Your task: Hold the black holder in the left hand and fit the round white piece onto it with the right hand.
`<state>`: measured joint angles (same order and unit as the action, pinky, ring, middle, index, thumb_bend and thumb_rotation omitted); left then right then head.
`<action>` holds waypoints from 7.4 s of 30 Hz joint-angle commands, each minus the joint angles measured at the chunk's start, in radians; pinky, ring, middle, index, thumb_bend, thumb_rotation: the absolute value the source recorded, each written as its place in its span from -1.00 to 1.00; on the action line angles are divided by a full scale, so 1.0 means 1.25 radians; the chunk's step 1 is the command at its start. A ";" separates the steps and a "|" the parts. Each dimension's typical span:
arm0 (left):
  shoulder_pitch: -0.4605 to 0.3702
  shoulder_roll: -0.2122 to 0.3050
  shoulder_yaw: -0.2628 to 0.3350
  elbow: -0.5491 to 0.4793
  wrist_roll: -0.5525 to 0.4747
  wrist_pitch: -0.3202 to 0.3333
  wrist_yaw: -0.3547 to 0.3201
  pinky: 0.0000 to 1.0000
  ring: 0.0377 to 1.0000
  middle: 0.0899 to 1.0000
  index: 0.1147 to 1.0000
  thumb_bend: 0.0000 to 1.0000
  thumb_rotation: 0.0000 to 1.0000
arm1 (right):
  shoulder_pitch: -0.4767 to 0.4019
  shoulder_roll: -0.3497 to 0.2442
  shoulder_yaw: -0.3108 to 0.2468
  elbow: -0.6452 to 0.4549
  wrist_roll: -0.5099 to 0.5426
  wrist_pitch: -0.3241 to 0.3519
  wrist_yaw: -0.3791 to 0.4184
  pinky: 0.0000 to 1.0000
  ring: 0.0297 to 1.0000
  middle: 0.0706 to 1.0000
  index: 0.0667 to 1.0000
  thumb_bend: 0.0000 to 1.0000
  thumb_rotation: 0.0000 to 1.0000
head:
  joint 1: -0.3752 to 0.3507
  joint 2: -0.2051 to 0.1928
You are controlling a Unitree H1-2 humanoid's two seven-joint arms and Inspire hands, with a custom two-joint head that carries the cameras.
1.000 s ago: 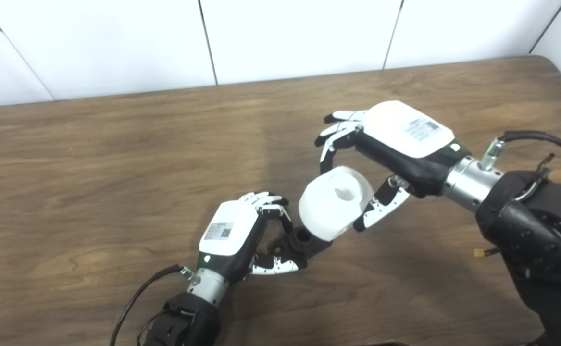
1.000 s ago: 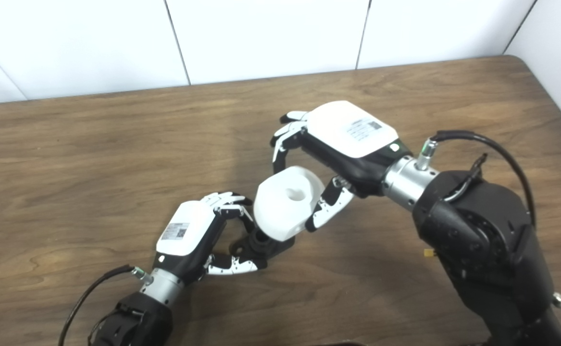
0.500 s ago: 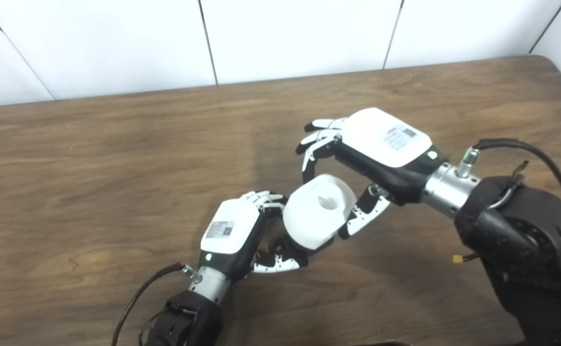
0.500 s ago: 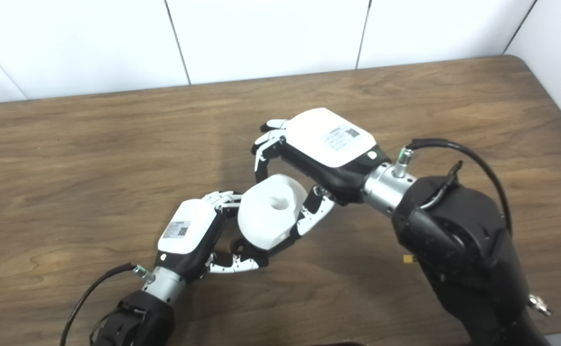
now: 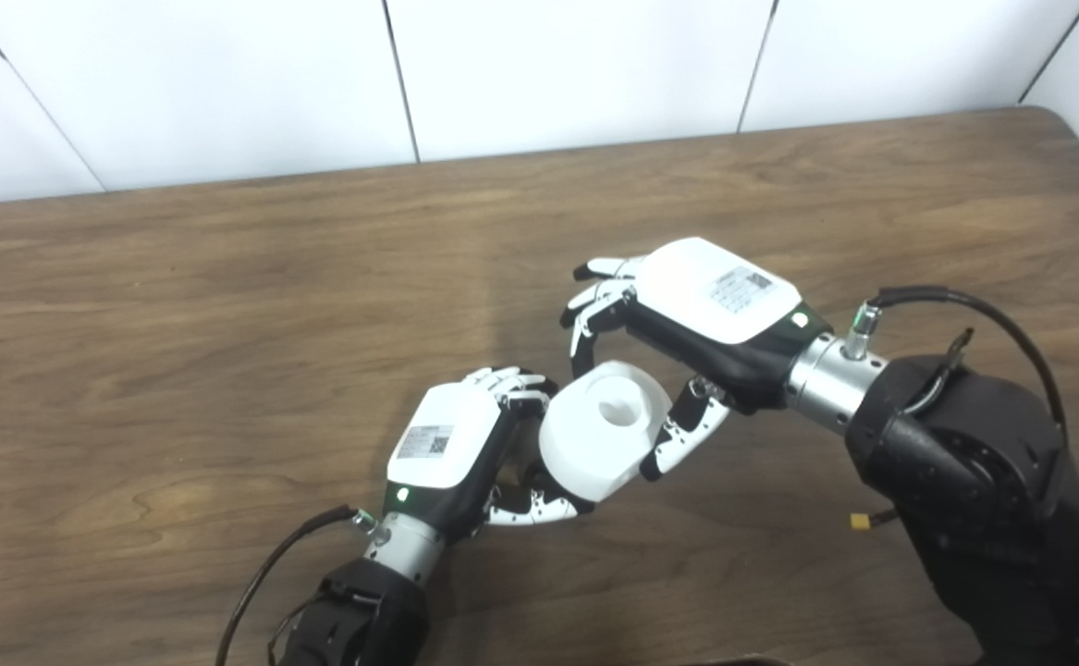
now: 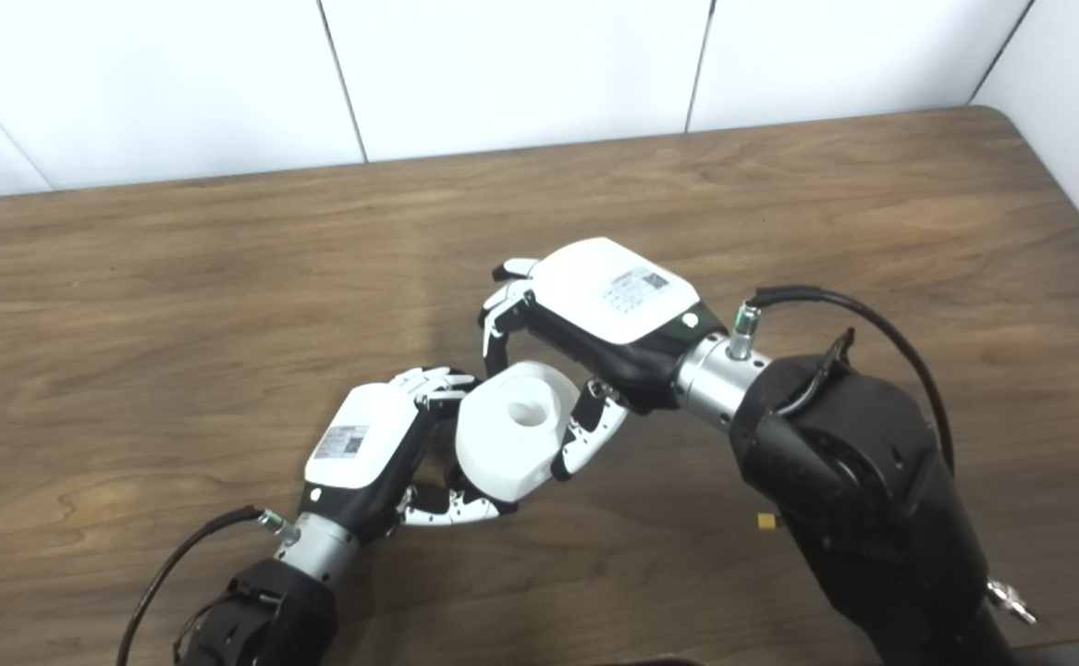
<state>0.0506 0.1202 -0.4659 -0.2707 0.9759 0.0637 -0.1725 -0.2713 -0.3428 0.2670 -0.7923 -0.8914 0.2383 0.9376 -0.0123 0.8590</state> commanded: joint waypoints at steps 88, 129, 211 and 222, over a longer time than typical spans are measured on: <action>0.009 0.006 -0.011 -0.005 0.009 0.045 -0.062 0.69 0.69 0.53 -0.15 0.02 -0.89 | -0.027 0.063 -0.004 -0.004 -0.081 -0.094 0.034 0.76 0.93 0.81 0.54 1.00 -0.19 | -0.018 0.010; 0.012 0.021 -0.004 -0.020 0.037 0.071 -0.099 0.68 0.64 0.50 -0.13 0.03 -0.87 | -0.059 0.071 -0.068 -0.034 -0.069 -0.080 0.092 0.77 0.93 0.83 0.78 1.00 0.13 | -0.016 0.010; 0.106 0.001 0.439 -0.290 -0.349 0.112 -0.104 0.74 0.83 0.82 0.77 0.40 -0.46 | 0.092 -0.010 -0.215 0.061 0.119 -0.003 -0.126 0.69 0.94 0.90 0.87 0.49 0.98 | 0.088 -0.031; 0.181 -0.014 0.525 -0.297 -0.534 0.086 0.011 0.72 0.79 0.81 0.77 -0.09 0.19 | 0.224 0.035 -0.315 0.166 0.309 -0.026 -0.353 0.68 0.85 0.92 0.88 0.17 0.98 | 0.091 -0.053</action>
<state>0.2418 0.1000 0.1827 -0.6328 0.3355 0.2127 -0.1913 0.0184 -0.2917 -0.1172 -0.5804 -0.5341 0.2510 0.5491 0.1012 0.7931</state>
